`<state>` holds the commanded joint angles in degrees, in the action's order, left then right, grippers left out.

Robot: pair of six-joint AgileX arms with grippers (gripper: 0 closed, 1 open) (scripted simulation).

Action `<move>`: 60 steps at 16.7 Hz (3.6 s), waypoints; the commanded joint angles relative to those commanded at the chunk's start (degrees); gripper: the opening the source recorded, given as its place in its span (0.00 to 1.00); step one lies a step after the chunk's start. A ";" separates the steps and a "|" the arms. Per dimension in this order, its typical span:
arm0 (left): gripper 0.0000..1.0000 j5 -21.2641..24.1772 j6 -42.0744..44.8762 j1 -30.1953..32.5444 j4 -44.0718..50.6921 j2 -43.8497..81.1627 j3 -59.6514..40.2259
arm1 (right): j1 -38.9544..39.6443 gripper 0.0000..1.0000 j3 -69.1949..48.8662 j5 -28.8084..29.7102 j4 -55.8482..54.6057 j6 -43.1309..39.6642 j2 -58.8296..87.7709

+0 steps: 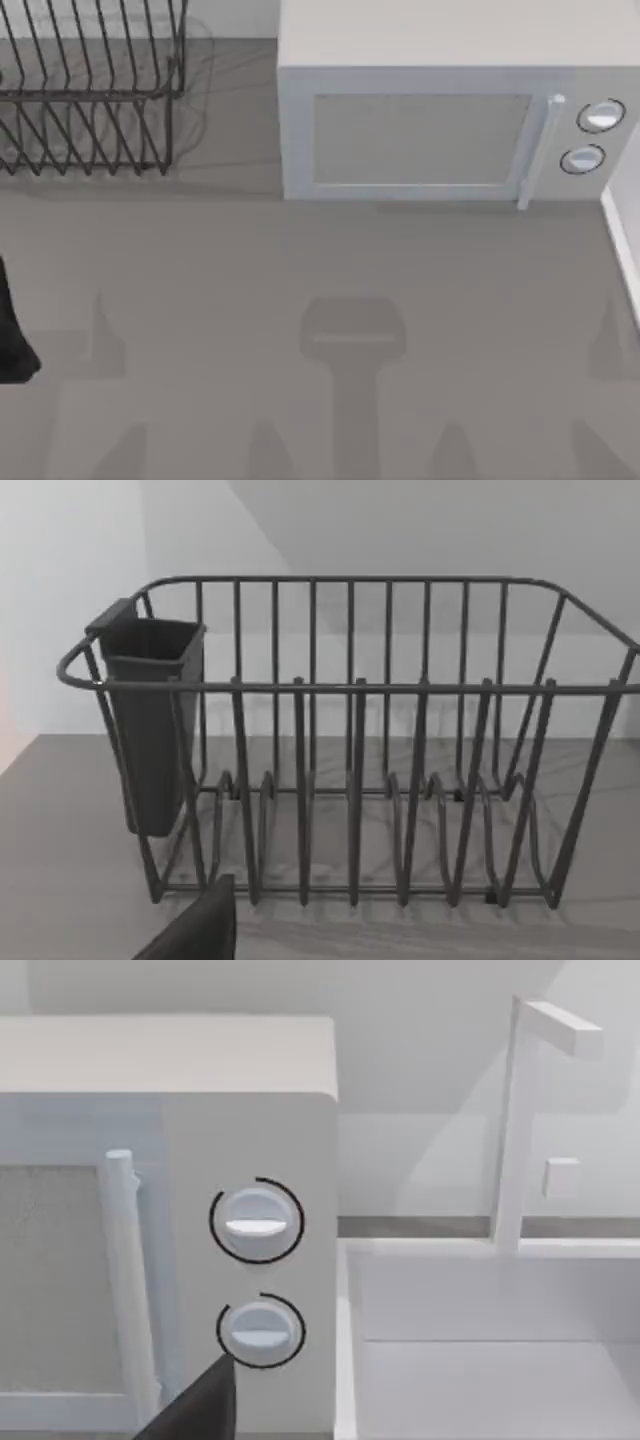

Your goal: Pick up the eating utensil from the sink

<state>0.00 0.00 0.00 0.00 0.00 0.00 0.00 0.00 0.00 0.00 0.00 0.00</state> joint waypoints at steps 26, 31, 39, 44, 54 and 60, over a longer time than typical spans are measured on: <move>1.00 0.00 0.00 0.00 0.00 0.00 0.00 | -0.22 1.00 -1.38 0.00 0.85 -0.23 1.68; 1.00 0.00 0.00 0.00 0.00 0.00 0.00 | -2.05 1.00 -12.62 -0.02 7.79 -2.07 15.33; 1.00 0.00 0.00 0.00 0.00 0.00 0.00 | -7.55 1.00 -45.81 -0.01 28.22 -7.39 55.42; 1.00 0.00 0.00 0.00 0.00 0.00 0.00 | -11.58 1.00 -69.66 0.05 42.88 -11.15 84.06; 1.00 0.00 0.00 0.00 0.00 0.00 0.00 | -17.84 1.00 -105.98 0.21 65.15 -16.76 127.19; 1.00 0.00 0.00 0.00 0.00 0.00 0.00 | -18.66 1.00 -110.67 0.24 68.01 -17.47 132.65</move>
<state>0.00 0.00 0.00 0.00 0.00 0.00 -18.66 -110.67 0.24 68.01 -17.47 132.65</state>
